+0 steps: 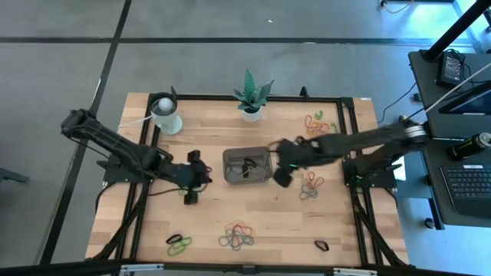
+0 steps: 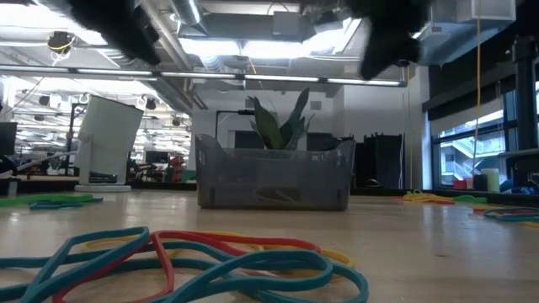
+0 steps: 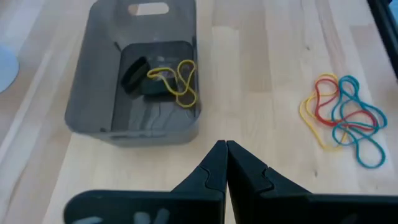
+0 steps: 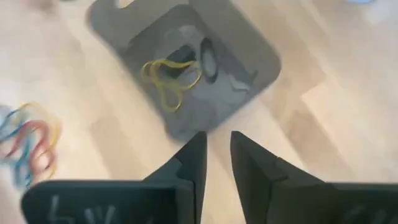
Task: Pick and place rubber bands into bin
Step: Put the blue rubber band into the black bin
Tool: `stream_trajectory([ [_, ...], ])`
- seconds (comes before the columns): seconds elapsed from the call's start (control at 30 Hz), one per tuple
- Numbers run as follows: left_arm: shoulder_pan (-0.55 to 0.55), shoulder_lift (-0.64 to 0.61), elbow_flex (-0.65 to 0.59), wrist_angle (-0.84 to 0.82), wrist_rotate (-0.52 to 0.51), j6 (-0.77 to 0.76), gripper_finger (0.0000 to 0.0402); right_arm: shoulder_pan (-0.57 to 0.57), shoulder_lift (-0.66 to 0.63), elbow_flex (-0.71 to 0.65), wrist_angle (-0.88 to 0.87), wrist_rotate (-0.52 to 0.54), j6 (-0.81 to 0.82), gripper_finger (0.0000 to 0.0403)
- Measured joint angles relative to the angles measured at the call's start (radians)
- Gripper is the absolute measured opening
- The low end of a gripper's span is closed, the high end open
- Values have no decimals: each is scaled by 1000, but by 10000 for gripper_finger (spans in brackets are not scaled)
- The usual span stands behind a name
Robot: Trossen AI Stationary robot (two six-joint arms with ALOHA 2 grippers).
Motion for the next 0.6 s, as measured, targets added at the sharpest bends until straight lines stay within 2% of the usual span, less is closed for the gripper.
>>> stream_trajectory([
  [0.17, -14, 178, 195, -114, -27, -23, 2, 103, -264, -285, 259, -1, 4, 55],
  [0.3, -14, 319, 345, -192, -22, -23, 2, 154, -398, -458, 391, -1, -57, 48],
  [0.4, -14, 414, 434, -221, 0, -23, 2, 179, -443, -545, 394, -37, -104, 43],
  [0.6, -24, 584, 573, -230, 86, -23, 2, 208, -452, -648, 426, -64, -24, 31],
])
